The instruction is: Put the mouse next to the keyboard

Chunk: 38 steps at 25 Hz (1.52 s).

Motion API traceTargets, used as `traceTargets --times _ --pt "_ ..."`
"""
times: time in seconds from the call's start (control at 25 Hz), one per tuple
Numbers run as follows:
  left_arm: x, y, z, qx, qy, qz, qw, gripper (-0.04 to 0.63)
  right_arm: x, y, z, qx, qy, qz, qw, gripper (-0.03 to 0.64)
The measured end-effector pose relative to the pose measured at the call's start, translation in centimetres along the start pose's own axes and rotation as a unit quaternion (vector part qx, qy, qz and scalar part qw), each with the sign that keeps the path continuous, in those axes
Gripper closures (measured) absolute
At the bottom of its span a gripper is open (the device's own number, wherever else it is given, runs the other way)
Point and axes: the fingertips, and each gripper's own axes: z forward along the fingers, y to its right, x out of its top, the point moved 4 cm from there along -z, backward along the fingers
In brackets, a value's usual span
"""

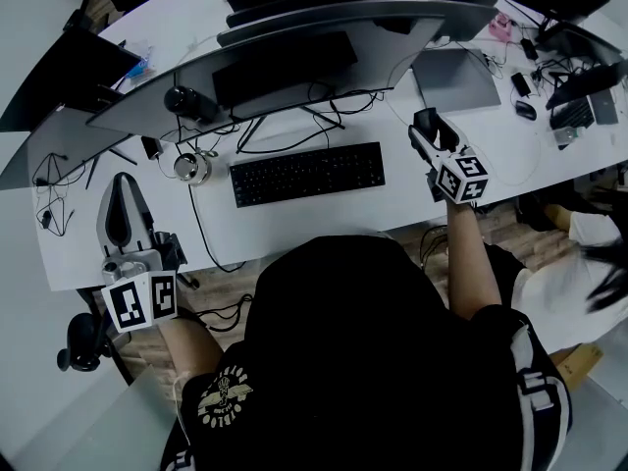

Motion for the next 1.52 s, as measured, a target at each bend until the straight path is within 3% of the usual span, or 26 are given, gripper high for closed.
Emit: traceTargets --times 0.84,1.52 --pt "0.2 0.3 -1.1 0.012 0.0 0.007 0.9999 0.594 -6.8 1.4 1.2 -0.015 -0.082 0.009 0.997 0.325" --pt "-0.4 -0.2 -1.2 0.012 -0.004 0.005 0.9999 0.594 -14.2 2.2 2.8 -0.045 -0.191 0.029 0.98 0.325"
